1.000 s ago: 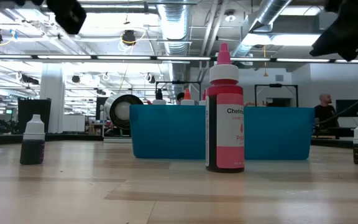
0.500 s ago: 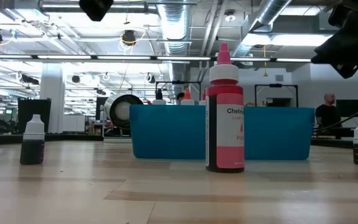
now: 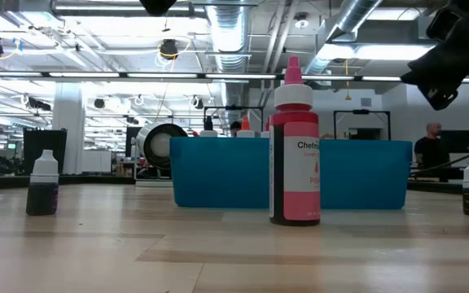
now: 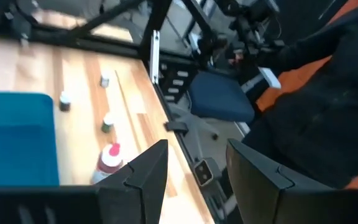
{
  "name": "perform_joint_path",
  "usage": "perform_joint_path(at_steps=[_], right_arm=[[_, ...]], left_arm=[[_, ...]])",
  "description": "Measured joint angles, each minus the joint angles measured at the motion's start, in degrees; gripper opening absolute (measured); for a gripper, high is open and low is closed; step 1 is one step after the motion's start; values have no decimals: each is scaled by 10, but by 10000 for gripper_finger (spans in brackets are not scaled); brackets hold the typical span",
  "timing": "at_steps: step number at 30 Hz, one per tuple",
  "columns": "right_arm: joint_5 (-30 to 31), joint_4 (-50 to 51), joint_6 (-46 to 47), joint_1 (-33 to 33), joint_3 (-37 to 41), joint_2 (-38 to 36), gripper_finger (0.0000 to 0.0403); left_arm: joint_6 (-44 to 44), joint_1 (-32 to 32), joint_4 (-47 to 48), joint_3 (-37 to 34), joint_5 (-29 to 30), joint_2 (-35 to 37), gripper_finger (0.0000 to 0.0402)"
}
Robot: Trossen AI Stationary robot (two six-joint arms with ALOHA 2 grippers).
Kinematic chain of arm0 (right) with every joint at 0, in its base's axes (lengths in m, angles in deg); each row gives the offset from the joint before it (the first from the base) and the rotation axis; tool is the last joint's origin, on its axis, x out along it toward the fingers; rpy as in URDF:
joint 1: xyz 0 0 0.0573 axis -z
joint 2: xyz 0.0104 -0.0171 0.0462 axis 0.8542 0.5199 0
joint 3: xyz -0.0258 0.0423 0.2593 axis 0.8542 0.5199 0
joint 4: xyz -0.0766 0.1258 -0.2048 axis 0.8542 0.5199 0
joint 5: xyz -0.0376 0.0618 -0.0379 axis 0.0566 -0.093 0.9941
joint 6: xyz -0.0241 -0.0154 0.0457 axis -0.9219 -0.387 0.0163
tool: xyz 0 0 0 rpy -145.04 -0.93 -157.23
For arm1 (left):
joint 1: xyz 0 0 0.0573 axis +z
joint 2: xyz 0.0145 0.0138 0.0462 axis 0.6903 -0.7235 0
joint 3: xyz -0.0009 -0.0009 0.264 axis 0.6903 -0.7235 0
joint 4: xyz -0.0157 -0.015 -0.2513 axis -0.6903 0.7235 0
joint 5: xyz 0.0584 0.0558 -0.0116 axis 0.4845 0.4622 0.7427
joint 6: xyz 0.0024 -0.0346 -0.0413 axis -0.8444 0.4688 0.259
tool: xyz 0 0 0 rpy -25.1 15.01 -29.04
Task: Pick & Place food coloring
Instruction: Put the large pink food coloring bottle into the blue bin
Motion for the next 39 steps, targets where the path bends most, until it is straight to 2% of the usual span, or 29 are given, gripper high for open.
perform_joint_path(at_steps=[7, 14, 22, 30, 39], right_arm=[[-31, -53, -57, 28, 18, -27, 92], [-51, -61, -74, 49, 38, -59, 92], [-63, -47, -63, 63, 40, -65, 92], [-64, -17, -9, 61, 40, -65, 92], [-62, -13, 21, 61, 39, -65, 92]], left_arm=[[8, -14, 32, 65, -30, -64, 153], [37, -16, 73, 120, -20, -117, 153], [49, -19, 86, 156, -16, -198, 153], [47, -14, 89, 173, -15, -265, 153], [24, -12, 92, 172, -10, -295, 153]])
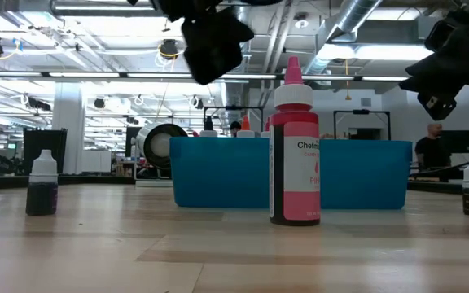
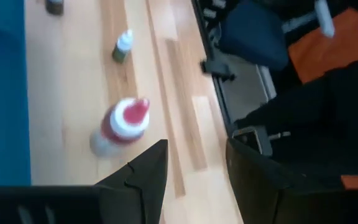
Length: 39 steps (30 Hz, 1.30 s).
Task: Pick & Place food coloring
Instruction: Put the large pink food coloring bottle into the blue bin
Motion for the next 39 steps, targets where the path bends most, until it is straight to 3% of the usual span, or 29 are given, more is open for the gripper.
perform_joint_path(at_steps=[16, 39], right_arm=[[44, 6, 21, 0, -1, 0, 92], [68, -16, 51, 0, -1, 0, 92]], left_arm=[[-186, 0, -12, -1, 55, -1, 153], [-166, 0, -10, -1, 76, -1, 153]])
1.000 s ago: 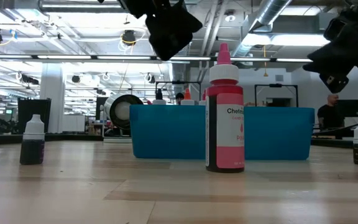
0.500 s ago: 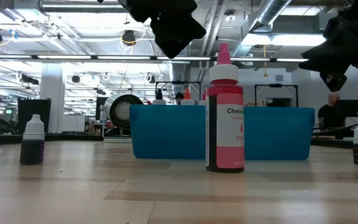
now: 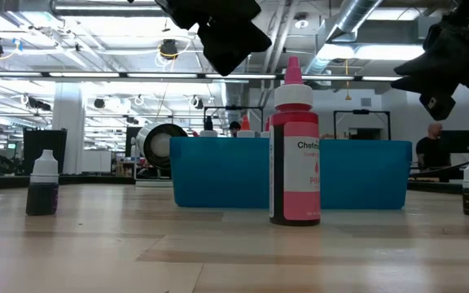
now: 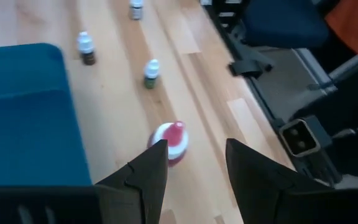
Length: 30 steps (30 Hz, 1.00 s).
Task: Pick & Place food coloring
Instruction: Put the large pink food coloring bottle into the blue bin
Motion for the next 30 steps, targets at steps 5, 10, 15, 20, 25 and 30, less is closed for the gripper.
perform_joint_path(at_steps=[5, 10, 15, 20, 25, 30], right_arm=[[0, -4, 0, 0, 0, 0, 92], [1, -3, 0, 0, 0, 0, 92], [7, -3, -1, 0, 0, 0, 92], [7, -3, -1, 0, 0, 0, 92], [7, -2, -1, 0, 0, 0, 92], [7, -2, -1, 0, 0, 0, 92]], left_arm=[[67, -6, 0, 0, 65, 0, 153], [62, -14, 0, 0, 81, 0, 153], [27, -35, 0, 0, 84, 0, 153], [13, -51, -3, 0, 141, 0, 153], [38, -60, -8, 0, 206, 0, 153], [71, -61, -32, 0, 218, -7, 153]])
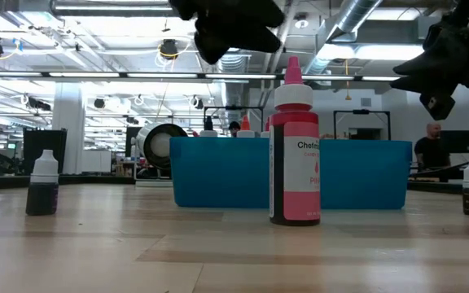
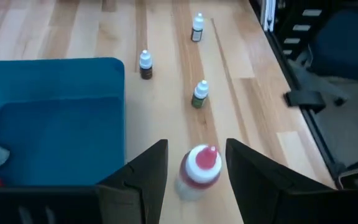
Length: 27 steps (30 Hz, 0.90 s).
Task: Pick & Place food coloring
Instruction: Put the large pink food coloring bottle into the blue bin
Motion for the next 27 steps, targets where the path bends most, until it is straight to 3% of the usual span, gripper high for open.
perform_joint_path(at_steps=[12, 27], right_arm=[[-19, 9, -1, -5, 0, 1, 92], [-31, 13, -5, -5, 0, 0, 92]], left_arm=[[68, -2, -51, 1, -5, -43, 153], [104, -3, -40, 0, 1, -69, 153]])
